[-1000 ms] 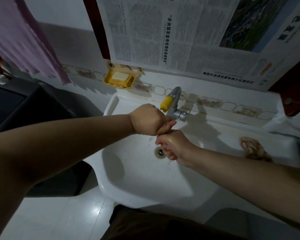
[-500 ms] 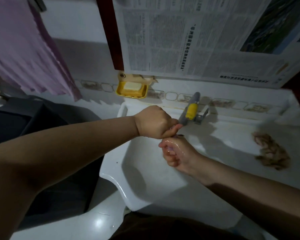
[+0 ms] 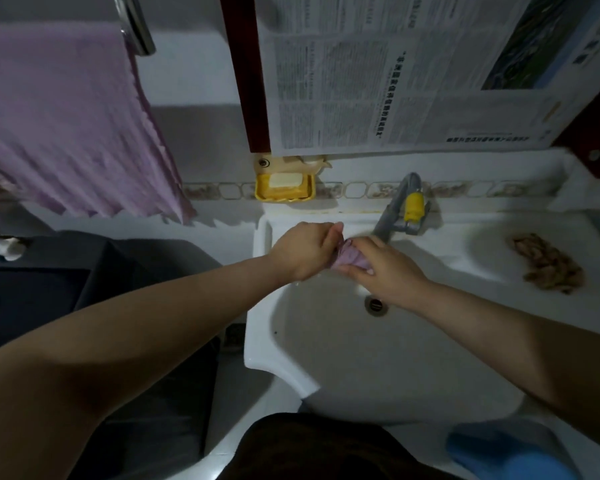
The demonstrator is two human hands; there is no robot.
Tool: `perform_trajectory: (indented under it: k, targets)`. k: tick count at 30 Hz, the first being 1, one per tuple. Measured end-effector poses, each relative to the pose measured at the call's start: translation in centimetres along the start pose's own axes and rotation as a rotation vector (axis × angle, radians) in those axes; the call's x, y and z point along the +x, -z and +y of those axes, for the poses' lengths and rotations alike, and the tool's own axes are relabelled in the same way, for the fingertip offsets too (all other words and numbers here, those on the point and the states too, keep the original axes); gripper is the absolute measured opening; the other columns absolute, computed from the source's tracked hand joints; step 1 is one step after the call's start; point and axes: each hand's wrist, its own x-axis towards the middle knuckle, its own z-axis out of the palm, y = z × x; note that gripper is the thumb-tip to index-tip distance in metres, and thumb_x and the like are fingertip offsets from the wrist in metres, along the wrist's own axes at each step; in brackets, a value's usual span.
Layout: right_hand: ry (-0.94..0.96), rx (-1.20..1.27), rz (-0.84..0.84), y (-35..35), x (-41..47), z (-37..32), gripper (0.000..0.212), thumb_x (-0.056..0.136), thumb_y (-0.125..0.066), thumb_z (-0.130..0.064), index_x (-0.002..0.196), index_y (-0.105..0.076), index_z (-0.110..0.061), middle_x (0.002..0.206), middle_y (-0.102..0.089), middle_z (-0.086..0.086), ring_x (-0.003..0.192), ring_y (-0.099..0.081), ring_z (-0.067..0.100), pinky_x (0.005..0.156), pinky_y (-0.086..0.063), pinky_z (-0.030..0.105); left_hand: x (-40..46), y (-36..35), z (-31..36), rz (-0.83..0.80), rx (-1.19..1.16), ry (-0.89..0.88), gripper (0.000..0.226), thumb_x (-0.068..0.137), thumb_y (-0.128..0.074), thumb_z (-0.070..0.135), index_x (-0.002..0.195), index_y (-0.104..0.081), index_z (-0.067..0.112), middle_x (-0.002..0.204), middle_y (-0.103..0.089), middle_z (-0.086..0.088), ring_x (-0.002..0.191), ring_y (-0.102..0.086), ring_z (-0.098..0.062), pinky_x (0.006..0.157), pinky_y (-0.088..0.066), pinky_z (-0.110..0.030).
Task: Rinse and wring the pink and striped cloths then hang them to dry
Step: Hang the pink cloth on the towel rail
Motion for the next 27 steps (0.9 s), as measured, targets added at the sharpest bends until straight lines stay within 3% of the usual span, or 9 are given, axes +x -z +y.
perform_trajectory:
  k: [4,7,10,13,18,20,22,25,27]
  targets:
    - [0.152,0.102,0.113,-0.7,0.1,0.6,0.042,0.092,-0.057,-0.036,0.13,-0.055,-0.019,0.125,-0.052,0.001,0.115,-0.051,0.016,0.091,-0.04,0.024,-1.0,1.4,-0.1,-0.064,-0.373,0.387,0.052,0.104,-0.025,0.04,0.092,-0.065,0.011,0.092,-0.063,-0.009,0.083,-0.058,-0.022,0.074,-0.042,-0.027]
    - [0.337,0.006,0.211,-0.8,-0.2,0.4,0.043,0.095,-0.046,-0.037,0.133,-0.055,-0.018,0.133,-0.052,0.003,0.121,-0.048,0.02,0.099,-0.045,0.038,-2.1,2.2,-1.3,-0.133,-0.717,0.646,0.053,0.102,-0.027,0.047,0.088,-0.064,0.011,0.09,-0.065,-0.011,0.077,-0.06,-0.021,0.074,-0.046,-0.03]
    - [0.537,-0.056,0.296,0.0,-0.4,-0.1,0.044,0.1,-0.036,-0.038,0.133,-0.053,-0.016,0.139,-0.049,0.006,0.121,-0.046,0.022,0.1,-0.039,0.03,-3.5,3.1,-2.7,-0.095,-0.835,0.803,0.047,0.103,-0.025,0.046,0.091,-0.059,0.015,0.088,-0.063,-0.003,0.08,-0.059,-0.017,0.069,-0.048,-0.028]
    - [0.596,0.114,0.38,1.7,-0.8,-1.4,0.046,0.101,-0.034,-0.038,0.123,-0.062,-0.009,0.131,-0.052,0.002,0.119,-0.049,0.02,0.103,-0.037,0.026,-5.6,3.6,-4.4,0.009,-0.942,0.956,0.044,0.103,-0.026,0.045,0.092,-0.055,0.014,0.095,-0.06,-0.005,0.081,-0.056,-0.017,0.073,-0.045,-0.031]
    - [0.661,0.225,0.269,2.9,-0.5,-3.3,0.049,0.099,-0.035,-0.042,0.098,-0.068,-0.005,0.116,-0.047,-0.001,0.111,-0.049,0.007,0.097,-0.037,0.015,-8.5,4.7,-4.9,0.329,-1.113,0.954,0.043,0.102,-0.029,0.045,0.091,-0.056,0.014,0.092,-0.062,-0.007,0.083,-0.059,-0.021,0.084,-0.044,-0.038]
    - [0.633,0.253,0.14,2.3,-0.3,-4.1,0.038,0.098,-0.041,-0.036,0.098,-0.067,-0.008,0.113,-0.049,0.0,0.108,-0.05,0.003,0.093,-0.038,0.011,-9.2,6.0,-4.5,0.51,-1.189,0.9,0.044,0.101,-0.031,0.047,0.094,-0.056,0.013,0.102,-0.064,-0.012,0.089,-0.062,-0.025,0.088,-0.049,-0.042]
    - [0.523,0.435,0.038,2.2,-0.4,-5.5,0.024,0.099,-0.045,-0.023,0.098,-0.066,-0.012,0.108,-0.056,0.004,0.102,-0.056,0.004,0.088,-0.046,0.015,-10.1,7.7,-4.3,0.633,-1.176,0.856,0.048,0.099,-0.031,0.053,0.1,-0.056,0.011,0.113,-0.061,-0.014,0.101,-0.06,-0.029,0.097,-0.048,-0.047]
    - [0.31,0.832,-0.064,3.0,-0.2,-8.8,0.027,0.101,-0.038,-0.014,0.093,-0.064,-0.019,0.095,-0.067,0.0,0.087,-0.067,0.01,0.074,-0.055,0.024,-11.4,10.4,-4.0,0.673,-1.084,0.833,0.073,0.093,-0.027,0.067,0.127,-0.052,0.008,0.128,-0.058,-0.014,0.113,-0.057,-0.031,0.099,-0.046,-0.05]
    - [0.131,0.981,-0.11,3.4,0.7,-11.2,0.031,0.102,-0.036,-0.017,0.087,-0.064,-0.017,0.087,-0.069,0.002,0.084,-0.066,0.019,0.072,-0.054,0.031,-12.1,12.6,-3.3,0.611,-1.132,0.789,0.073,0.092,-0.024,0.068,0.125,-0.054,0.01,0.114,-0.063,-0.009,0.102,-0.06,-0.028,0.088,-0.049,-0.044]
